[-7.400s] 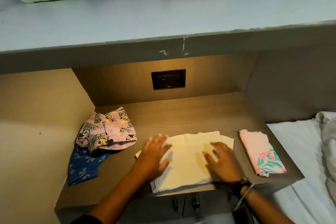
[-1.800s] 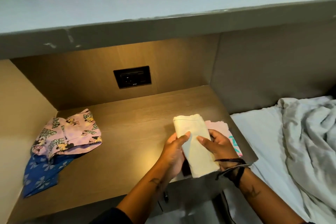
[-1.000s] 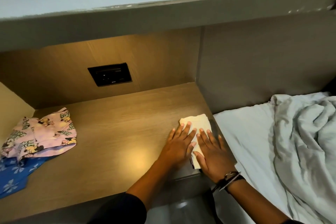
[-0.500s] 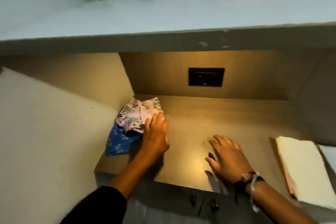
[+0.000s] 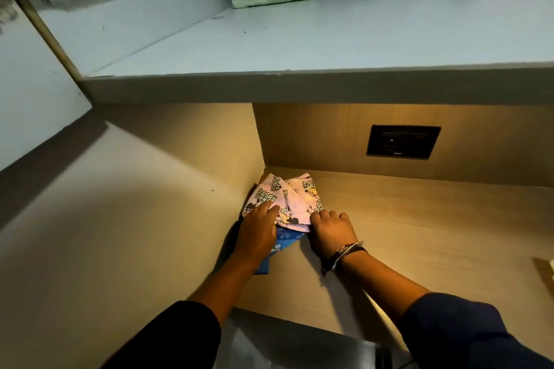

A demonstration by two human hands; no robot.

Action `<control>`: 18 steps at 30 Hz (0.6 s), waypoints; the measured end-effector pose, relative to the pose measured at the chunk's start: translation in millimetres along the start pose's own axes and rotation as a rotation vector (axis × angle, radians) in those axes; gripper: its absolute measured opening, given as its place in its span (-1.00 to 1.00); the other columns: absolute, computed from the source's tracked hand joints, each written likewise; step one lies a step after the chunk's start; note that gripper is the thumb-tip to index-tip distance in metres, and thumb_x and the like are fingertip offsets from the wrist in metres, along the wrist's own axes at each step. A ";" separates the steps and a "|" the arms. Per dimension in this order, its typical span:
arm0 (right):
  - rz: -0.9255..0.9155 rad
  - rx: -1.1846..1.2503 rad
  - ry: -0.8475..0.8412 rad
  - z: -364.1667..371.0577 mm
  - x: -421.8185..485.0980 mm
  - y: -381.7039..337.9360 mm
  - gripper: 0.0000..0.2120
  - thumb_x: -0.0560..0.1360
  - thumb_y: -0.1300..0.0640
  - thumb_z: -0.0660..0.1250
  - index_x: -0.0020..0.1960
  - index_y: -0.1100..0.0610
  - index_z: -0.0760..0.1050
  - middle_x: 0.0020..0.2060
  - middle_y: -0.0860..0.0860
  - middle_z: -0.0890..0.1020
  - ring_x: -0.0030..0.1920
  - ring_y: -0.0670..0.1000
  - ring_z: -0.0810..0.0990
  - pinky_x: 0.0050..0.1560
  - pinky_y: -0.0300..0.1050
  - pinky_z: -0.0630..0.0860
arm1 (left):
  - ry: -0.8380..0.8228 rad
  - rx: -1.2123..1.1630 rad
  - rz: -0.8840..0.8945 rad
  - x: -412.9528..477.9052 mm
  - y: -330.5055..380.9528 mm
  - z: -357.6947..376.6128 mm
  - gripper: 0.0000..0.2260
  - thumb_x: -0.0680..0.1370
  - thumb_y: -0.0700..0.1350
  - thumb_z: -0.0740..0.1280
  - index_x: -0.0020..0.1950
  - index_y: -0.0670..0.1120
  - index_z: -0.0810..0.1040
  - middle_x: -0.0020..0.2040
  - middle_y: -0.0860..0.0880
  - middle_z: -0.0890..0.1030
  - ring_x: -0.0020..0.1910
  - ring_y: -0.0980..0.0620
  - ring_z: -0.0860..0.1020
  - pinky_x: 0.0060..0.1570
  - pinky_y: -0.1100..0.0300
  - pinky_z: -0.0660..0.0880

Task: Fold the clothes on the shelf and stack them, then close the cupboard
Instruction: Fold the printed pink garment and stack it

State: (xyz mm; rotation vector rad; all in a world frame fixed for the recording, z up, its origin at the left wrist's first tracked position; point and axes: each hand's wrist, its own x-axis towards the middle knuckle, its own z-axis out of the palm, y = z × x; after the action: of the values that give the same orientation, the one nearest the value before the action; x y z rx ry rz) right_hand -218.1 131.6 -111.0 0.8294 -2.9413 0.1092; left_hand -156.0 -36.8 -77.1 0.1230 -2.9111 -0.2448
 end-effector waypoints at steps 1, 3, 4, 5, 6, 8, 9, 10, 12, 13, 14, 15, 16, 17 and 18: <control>-0.007 0.005 0.012 -2.9 -2.9 3.8 -0.74 0.52 0.00 0.18 0.11 0.11 0.48 0.02 0.12 0.62 0.01 0.18 0.56 0.02 0.04 0.41 | 0.022 -0.046 0.021 2.7 0.4 -5.6 -0.66 0.59 -0.26 0.22 0.36 -0.16 0.48 0.32 -0.15 0.52 0.26 -0.15 0.49 0.20 0.03 0.46; -0.014 0.052 0.065 -16.4 -10.7 13.3 -0.76 0.48 -0.01 0.21 0.06 0.10 0.49 -0.04 0.11 0.62 -0.03 0.18 0.56 -0.01 0.02 0.41 | 0.045 -0.154 0.055 11.6 3.9 -23.1 -0.67 0.58 -0.27 0.23 0.34 -0.16 0.52 0.27 -0.15 0.58 0.21 -0.14 0.54 0.17 0.04 0.50; -0.022 0.091 0.126 -26.7 -15.1 19.6 -0.78 0.45 0.02 0.23 0.02 0.10 0.49 -0.08 0.10 0.61 -0.07 0.18 0.56 -0.06 0.01 0.41 | 0.049 -0.224 0.079 17.7 6.7 -34.3 -0.67 0.56 -0.28 0.25 0.30 -0.13 0.56 0.23 -0.15 0.61 0.17 -0.13 0.57 0.15 0.03 0.52; -0.032 0.141 0.195 -38.1 -19.2 26.5 -0.80 0.41 0.06 0.23 -0.02 0.11 0.49 -0.13 0.10 0.60 -0.12 0.18 0.55 -0.12 0.00 0.41 | 0.046 -0.300 0.095 23.9 9.4 -46.2 -0.69 0.54 -0.28 0.27 0.26 -0.11 0.60 0.18 -0.13 0.64 0.11 -0.12 0.60 0.12 0.04 0.55; -0.045 0.213 0.254 -51.5 -23.6 35.0 -0.81 0.39 0.08 0.22 -0.05 0.13 0.49 -0.17 0.11 0.59 -0.16 0.18 0.54 -0.17 0.00 0.42 | 0.030 -0.379 0.091 29.4 12.9 -59.7 -0.71 0.53 -0.26 0.29 0.20 -0.08 0.62 0.12 -0.09 0.67 0.06 -0.08 0.62 0.09 0.06 0.57; -0.092 0.428 0.296 -82.3 -31.3 54.4 -0.74 0.39 0.09 0.17 -0.03 0.17 0.52 -0.20 0.10 0.56 -0.19 0.12 0.51 -0.22 -0.04 0.41 | -0.025 -0.535 0.053 40.5 21.1 -86.9 -0.81 0.51 -0.25 0.35 0.08 -0.08 0.66 -0.03 -0.02 0.69 -0.06 0.02 0.64 -0.01 0.15 0.57; -0.119 0.535 0.294 -98.2 -34.6 65.9 -0.70 0.39 0.08 0.14 -0.01 0.17 0.54 -0.22 0.06 0.55 -0.20 0.04 0.49 -0.22 -0.07 0.39 | -0.036 -0.592 0.039 45.6 26.2 -100.3 -0.85 0.50 -0.25 0.39 0.02 -0.09 0.67 -0.10 0.01 0.68 -0.11 0.06 0.62 -0.08 0.21 0.55; -0.142 0.626 0.284 -114.0 -37.6 77.1 -0.68 0.39 0.08 0.14 0.00 0.17 0.56 -0.24 -0.03 0.53 -0.22 -0.05 0.46 -0.22 -0.14 0.37 | -0.030 -0.621 0.027 50.0 32.7 -112.8 -0.88 0.49 -0.24 0.41 -0.02 -0.09 0.67 -0.14 0.03 0.66 -0.15 0.08 0.60 -0.13 0.26 0.52; -0.126 0.746 0.250 -146.0 -40.8 97.6 -0.71 0.43 0.07 0.18 -0.02 0.18 0.60 -0.26 -0.15 0.52 -0.24 -0.12 0.45 -0.21 -0.25 0.37 | -0.017 -0.638 0.019 60.0 48.8 -132.1 -0.93 0.48 -0.21 0.43 -0.06 -0.10 0.67 -0.18 0.02 0.65 -0.21 0.10 0.57 -0.21 0.31 0.46; -0.093 0.757 0.240 -159.0 -39.7 105.0 -0.74 0.47 0.07 0.21 -0.05 0.19 0.61 -0.26 -0.13 0.55 -0.24 -0.09 0.48 -0.20 -0.25 0.39 | 0.003 -0.626 0.015 65.2 57.0 -137.4 -0.96 0.47 -0.20 0.43 -0.09 -0.12 0.67 -0.22 0.01 0.64 -0.25 0.10 0.55 -0.27 0.32 0.43; -0.051 0.746 0.267 -170.2 -38.6 113.5 -0.78 0.50 0.08 0.26 -0.08 0.20 0.60 -0.27 -0.06 0.58 -0.25 -0.04 0.51 -0.22 -0.22 0.39 | 0.036 -0.601 0.008 69.9 68.8 -140.8 -0.96 0.47 -0.19 0.44 -0.13 -0.15 0.66 -0.25 -0.02 0.62 -0.29 0.10 0.52 -0.34 0.31 0.39; 0.005 0.731 0.322 -179.2 -36.2 120.3 -0.81 0.52 0.11 0.30 -0.13 0.21 0.60 -0.28 0.00 0.59 -0.27 -0.03 0.51 -0.26 -0.21 0.39 | 0.071 -0.584 -0.008 74.2 81.4 -141.2 -0.93 0.45 -0.17 0.43 -0.19 -0.18 0.65 -0.30 -0.04 0.61 -0.33 0.09 0.49 -0.39 0.27 0.37; 0.077 0.736 0.388 -186.0 -33.3 126.5 -0.82 0.51 0.13 0.34 -0.19 0.22 0.59 -0.32 0.03 0.57 -0.31 -0.03 0.49 -0.31 -0.22 0.37 | 0.097 -0.579 -0.033 77.4 95.2 -140.2 -0.88 0.44 -0.16 0.43 -0.26 -0.19 0.62 -0.34 -0.06 0.58 -0.37 0.08 0.46 -0.41 0.24 0.33; 0.154 0.776 0.456 -192.0 -32.0 130.6 -0.79 0.49 0.12 0.37 -0.26 0.23 0.56 -0.37 0.04 0.54 -0.36 -0.04 0.45 -0.35 -0.21 0.35 | 0.110 -0.589 -0.064 79.1 110.9 -140.1 -0.81 0.43 -0.14 0.42 -0.34 -0.20 0.56 -0.41 -0.07 0.53 -0.41 0.07 0.42 -0.43 0.22 0.28; 0.235 0.855 0.523 -196.4 -31.6 131.4 -0.72 0.45 0.09 0.38 -0.34 0.24 0.51 -0.43 0.03 0.48 -0.40 -0.05 0.39 -0.39 -0.19 0.32 | 0.104 -0.604 -0.102 79.0 126.3 -140.3 -0.74 0.41 -0.11 0.41 -0.42 -0.18 0.48 -0.47 -0.06 0.44 -0.46 0.09 0.35 -0.46 0.22 0.22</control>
State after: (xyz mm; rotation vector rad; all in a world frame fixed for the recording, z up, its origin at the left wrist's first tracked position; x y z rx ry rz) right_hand -248.1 277.6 75.1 0.3879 -2.4027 1.4174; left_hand -209.9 57.5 96.3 0.1749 -2.5961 -1.0745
